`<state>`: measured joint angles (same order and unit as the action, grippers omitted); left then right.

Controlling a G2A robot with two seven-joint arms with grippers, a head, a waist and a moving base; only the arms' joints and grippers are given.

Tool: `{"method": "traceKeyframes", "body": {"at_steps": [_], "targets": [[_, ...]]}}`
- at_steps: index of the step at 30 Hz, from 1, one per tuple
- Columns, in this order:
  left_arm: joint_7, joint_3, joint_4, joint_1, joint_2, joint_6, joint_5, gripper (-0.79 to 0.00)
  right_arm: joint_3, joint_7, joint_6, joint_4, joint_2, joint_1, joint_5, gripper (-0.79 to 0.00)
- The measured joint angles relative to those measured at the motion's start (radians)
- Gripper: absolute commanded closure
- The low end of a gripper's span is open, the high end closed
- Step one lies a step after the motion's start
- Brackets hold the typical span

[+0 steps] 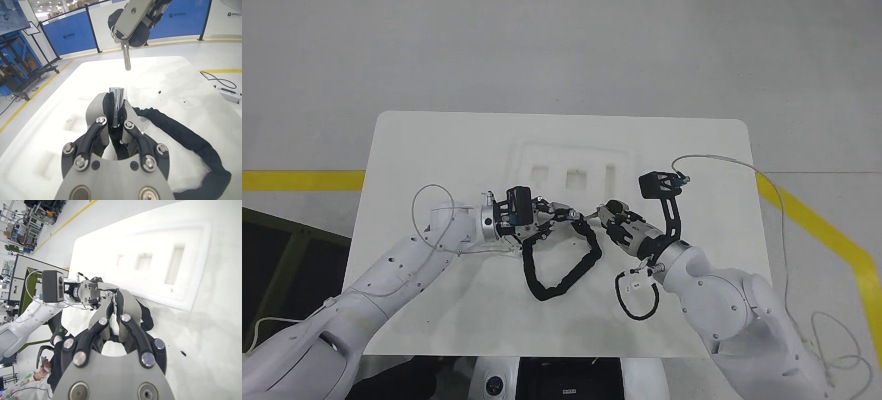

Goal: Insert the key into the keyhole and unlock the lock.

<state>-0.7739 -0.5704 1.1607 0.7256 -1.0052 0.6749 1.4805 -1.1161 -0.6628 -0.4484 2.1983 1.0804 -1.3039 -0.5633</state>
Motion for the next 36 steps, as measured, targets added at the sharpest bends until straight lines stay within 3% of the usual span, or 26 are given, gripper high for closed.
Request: {"method": "traceKeyframes", "body": {"at_steps": [14, 21, 36], "targets": [[-0.001, 0.000, 0.000, 0.000, 0.000, 0.001, 0.001, 0.000, 0.010, 0.028, 0.011, -0.009, 0.003, -0.015, 0.005, 0.000], [-0.001, 0.000, 0.000, 0.000, 0.000, 0.001, 0.001, 0.000, 0.040, 0.111, -0.030, 0.002, 0.018, -0.021, -0.005, 0.000], [-0.001, 0.000, 0.000, 0.000, 0.000, 0.001, 0.001, 0.000, 0.142, 0.131, -0.123, -0.027, 0.050, 0.039, -0.078, 0.000]]}}
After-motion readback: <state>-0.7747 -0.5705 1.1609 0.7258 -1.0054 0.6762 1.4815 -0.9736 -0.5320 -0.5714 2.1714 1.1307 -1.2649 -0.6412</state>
